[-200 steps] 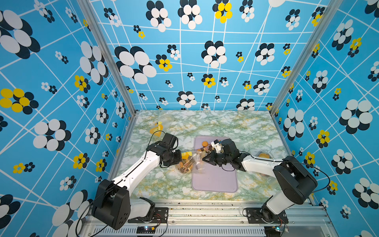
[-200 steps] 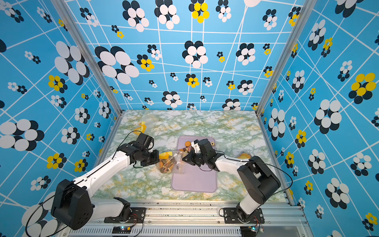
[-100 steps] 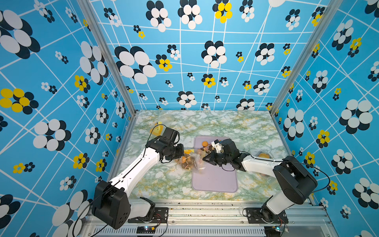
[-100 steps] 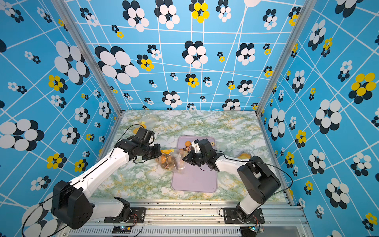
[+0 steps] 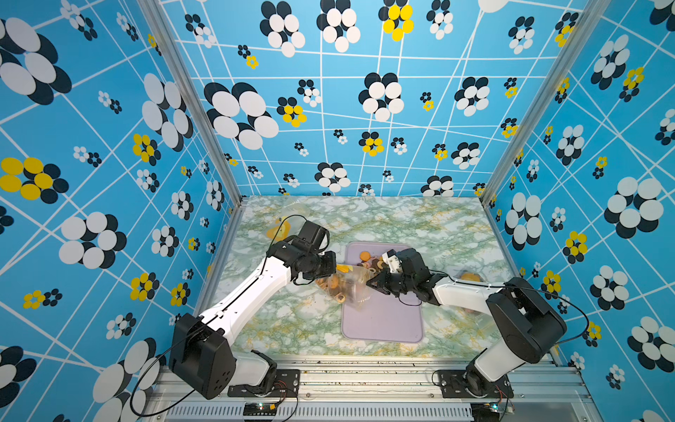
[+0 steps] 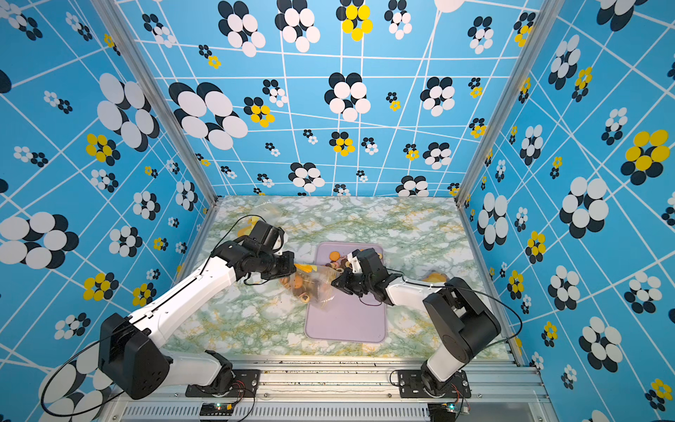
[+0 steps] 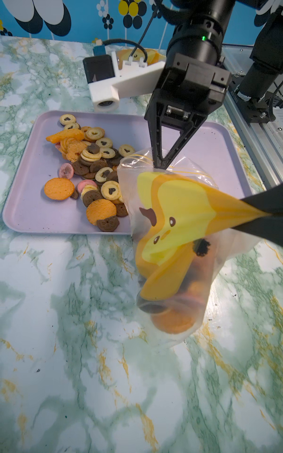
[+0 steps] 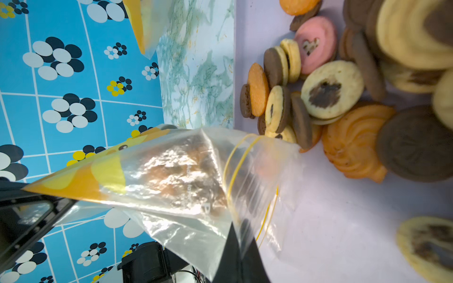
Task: Pour cookies out of the ziploc bag
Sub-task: 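Pour the cookies out of the ziploc bag onto the tray.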
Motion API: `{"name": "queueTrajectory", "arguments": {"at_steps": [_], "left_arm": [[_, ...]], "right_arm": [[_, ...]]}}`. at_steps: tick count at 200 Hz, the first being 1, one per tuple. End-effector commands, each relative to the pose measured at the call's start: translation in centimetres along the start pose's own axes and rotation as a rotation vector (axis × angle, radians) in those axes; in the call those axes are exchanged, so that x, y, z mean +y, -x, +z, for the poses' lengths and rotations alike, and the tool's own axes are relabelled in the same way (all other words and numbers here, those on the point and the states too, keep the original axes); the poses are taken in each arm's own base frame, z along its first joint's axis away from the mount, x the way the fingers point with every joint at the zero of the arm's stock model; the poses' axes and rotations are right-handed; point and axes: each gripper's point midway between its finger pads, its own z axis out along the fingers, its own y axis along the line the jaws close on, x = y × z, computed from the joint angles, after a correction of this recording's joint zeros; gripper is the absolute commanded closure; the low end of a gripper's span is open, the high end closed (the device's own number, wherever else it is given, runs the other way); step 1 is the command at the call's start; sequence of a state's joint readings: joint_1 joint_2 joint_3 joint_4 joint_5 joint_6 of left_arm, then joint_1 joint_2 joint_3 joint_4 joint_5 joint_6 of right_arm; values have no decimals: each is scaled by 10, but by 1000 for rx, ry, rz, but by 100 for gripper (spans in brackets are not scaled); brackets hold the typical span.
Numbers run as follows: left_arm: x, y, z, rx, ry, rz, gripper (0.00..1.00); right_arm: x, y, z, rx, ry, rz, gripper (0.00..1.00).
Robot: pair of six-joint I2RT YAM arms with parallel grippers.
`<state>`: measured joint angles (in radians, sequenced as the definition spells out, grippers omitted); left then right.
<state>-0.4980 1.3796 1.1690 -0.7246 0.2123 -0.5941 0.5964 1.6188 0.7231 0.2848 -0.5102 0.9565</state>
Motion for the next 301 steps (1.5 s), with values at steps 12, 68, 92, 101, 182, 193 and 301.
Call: {"name": "queueTrajectory", "arguments": {"at_steps": [12,68,92,101,182,193,301], "left_arm": [[-15,9,-7,-18,-19,16,100],[-32,8,-6,-12,-30,42,100],[-41,5,-5,-5,-40,60,100],[-43,4,-5,-2,-40,65,100],[-59,-1,-3,12,-45,99,100],[-61,-1,-3,12,-42,104,100],[-73,9,-2,6,-27,126,100]], "right_arm": [[-13,2,-6,-17,-45,2,98],[-27,-2,-4,-12,-74,15,98],[-32,-3,-5,-13,-90,21,99],[-33,-4,-6,-15,-94,22,99],[-37,-6,-8,-18,-106,22,99],[-37,-5,-9,-22,-109,20,98],[-38,7,-16,-57,-107,19,99]]}}
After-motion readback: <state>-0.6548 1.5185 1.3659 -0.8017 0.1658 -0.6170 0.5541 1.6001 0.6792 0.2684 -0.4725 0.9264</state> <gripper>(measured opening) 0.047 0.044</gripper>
